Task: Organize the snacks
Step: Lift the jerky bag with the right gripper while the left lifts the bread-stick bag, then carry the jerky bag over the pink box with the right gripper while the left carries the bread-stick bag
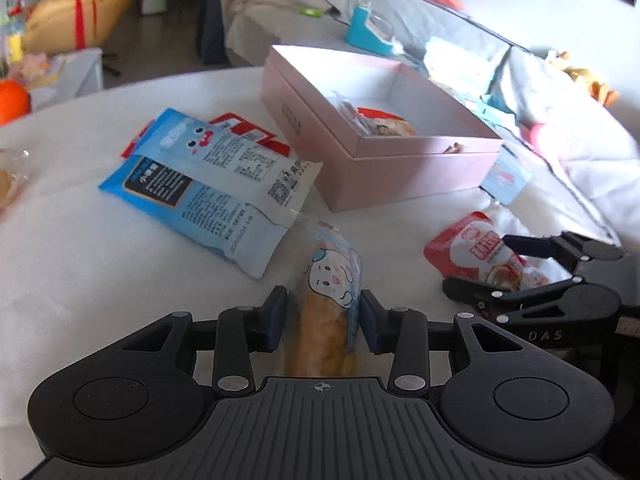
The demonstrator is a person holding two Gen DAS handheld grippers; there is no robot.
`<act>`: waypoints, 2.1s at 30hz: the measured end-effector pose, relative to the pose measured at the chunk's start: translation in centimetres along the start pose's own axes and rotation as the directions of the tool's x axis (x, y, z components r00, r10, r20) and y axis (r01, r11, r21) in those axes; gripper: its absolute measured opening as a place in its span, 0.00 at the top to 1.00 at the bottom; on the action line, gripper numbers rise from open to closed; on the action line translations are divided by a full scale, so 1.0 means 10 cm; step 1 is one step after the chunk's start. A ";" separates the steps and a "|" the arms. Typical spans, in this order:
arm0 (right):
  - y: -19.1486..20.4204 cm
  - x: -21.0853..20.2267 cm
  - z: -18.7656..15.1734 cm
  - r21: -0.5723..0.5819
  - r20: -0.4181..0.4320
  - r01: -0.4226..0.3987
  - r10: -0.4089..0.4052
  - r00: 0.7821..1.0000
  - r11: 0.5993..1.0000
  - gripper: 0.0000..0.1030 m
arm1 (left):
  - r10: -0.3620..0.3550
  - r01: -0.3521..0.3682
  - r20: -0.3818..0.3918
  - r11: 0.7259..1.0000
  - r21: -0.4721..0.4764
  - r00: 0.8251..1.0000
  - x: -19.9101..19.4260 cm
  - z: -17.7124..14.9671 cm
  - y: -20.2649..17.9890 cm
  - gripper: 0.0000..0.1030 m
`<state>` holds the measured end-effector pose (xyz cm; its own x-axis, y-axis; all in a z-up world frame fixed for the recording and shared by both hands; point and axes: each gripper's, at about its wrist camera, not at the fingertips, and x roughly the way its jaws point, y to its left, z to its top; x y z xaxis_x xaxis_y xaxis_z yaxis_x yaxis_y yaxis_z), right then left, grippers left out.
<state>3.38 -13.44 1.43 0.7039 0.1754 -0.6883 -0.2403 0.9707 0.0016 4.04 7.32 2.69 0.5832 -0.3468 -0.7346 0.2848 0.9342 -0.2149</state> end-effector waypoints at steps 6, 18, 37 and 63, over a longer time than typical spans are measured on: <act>-0.03 -0.01 -0.01 0.002 -0.007 -0.021 0.021 1.000 1.000 0.04 | 0.099 -0.100 0.054 0.995 0.011 0.994 -0.01 -0.13 -0.23 0.57; -0.14 -0.21 0.17 0.016 -0.023 -0.158 0.159 0.987 0.987 0.37 | 0.015 -0.016 0.022 0.999 0.036 1.000 -0.03 -0.05 -0.10 0.62; -0.18 0.01 0.20 -0.035 -0.118 -0.118 0.113 0.987 0.992 0.15 | -0.027 0.029 -0.026 0.997 0.078 0.999 0.05 -0.01 -0.22 0.62; -0.57 -0.99 0.88 -0.028 0.196 -0.134 0.137 0.971 0.991 0.35 | -0.114 0.084 0.293 0.990 0.114 0.949 -0.93 0.84 -0.36 0.68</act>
<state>3.66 -19.23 14.55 0.7814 0.3354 -0.5262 -0.3508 0.9335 0.0740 4.01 6.47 15.67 0.7442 -0.4604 -0.4839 0.4178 0.8861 -0.2006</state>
